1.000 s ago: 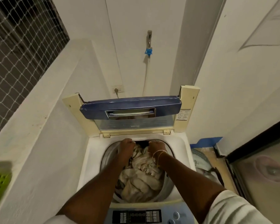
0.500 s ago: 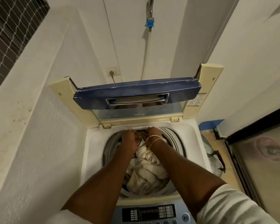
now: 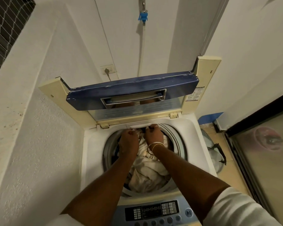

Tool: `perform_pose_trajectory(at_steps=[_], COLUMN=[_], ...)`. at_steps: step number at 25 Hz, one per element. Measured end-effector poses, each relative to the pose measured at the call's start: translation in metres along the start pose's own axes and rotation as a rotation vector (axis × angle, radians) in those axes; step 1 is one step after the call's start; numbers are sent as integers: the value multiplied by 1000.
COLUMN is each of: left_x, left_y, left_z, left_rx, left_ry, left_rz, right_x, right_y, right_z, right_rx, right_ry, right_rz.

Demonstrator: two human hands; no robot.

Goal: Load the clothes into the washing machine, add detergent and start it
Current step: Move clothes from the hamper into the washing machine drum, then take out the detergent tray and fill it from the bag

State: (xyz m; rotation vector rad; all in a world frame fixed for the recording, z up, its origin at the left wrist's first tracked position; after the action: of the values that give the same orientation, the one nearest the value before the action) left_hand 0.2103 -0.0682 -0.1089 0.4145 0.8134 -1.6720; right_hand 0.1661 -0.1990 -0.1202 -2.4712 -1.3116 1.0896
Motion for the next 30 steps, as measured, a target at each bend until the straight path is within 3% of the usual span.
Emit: perform_pose_trajectory(at_steps=[1, 3, 10, 21, 25, 30], left_x=[-4, 0, 24, 132, 155, 151], left_y=[-7, -28, -84, -150, -161, -155], left_z=[3, 6, 62, 165, 171, 167], left_rx=[102, 298, 569, 914, 1050, 1050], left_ry=[-47, -22, -170, -58, 13, -11], left_rz=[126, 193, 48, -299, -361, -369], right_x=[-9, -25, -116, -214, -226, -223], right_y=[-7, -27, -69, -63, -64, -67], right_z=[1, 2, 9, 118, 135, 133], right_rx=[-103, -345, -599, -244, -230, -207], right_ry=[-99, -242, -93, -56, -48, -44], right_rz=[70, 151, 253, 453, 489, 454])
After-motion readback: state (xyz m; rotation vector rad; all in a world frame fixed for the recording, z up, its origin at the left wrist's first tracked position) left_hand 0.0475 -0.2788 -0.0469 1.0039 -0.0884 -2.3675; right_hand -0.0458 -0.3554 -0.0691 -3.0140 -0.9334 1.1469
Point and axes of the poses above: each hand's wrist, its own y-axis towards the middle knuckle, its own x-axis out of the palm, z = x × y, the point moved 5 cm from there along y, towards the middle knuckle, and after that the axes turned 6 degrees about -y, right-handed, at the moved point
